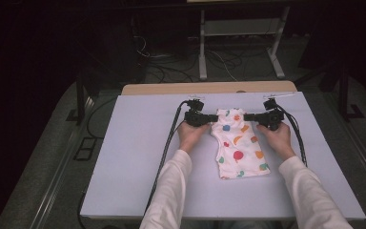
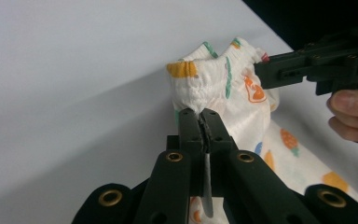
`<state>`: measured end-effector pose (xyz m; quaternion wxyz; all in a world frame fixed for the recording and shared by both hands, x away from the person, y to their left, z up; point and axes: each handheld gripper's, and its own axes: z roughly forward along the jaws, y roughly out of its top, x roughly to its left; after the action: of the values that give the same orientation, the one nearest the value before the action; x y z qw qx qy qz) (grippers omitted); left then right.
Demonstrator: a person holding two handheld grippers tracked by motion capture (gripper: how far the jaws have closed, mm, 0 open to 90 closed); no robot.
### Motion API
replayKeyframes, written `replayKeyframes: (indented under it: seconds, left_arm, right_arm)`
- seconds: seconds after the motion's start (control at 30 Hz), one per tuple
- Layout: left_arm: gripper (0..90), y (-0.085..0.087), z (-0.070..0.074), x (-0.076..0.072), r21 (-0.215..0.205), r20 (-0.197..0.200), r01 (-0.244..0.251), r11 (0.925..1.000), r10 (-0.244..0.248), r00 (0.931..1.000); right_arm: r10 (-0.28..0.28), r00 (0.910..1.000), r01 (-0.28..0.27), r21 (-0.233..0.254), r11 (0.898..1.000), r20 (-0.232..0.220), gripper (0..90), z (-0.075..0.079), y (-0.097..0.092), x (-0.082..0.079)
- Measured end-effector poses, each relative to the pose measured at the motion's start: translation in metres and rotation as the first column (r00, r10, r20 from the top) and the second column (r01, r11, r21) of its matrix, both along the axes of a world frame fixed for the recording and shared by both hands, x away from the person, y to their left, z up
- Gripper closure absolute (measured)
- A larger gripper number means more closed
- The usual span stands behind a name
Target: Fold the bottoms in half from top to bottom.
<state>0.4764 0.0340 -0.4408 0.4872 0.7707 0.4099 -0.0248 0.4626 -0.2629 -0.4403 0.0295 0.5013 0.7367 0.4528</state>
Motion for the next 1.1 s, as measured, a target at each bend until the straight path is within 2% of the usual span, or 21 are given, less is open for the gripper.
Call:
replayKeyframes:
  seconds: [0.3, 0.67, 1.1]
  left_arm:
    - [88.0, 0.0, 0.01, -0.009, -0.022, 0.025, 0.018, 0.9996, -0.017, 0.9995]
    - [88.0, 0.003, 0.014, -0.018, -0.05, 0.025, 0.033, 0.9982, -0.032, 0.9992]
    - [88.0, 0.004, 0.021, -0.031, -0.041, 0.036, 0.062, 0.9972, -0.061, 0.9975]
  right_arm:
    - [0.004, 0.9991, -0.005, 0.025, 1.0, 0.042, 87.8, 0.011, -0.005, -0.009]
    - [0.016, 0.9981, -0.018, 0.034, 0.999, 0.06, 87.8, 0.017, -0.008, -0.021]
    - [0.026, 0.9965, -0.03, 0.044, 0.999, 0.08, 87.7, 0.018, -0.01, -0.04]
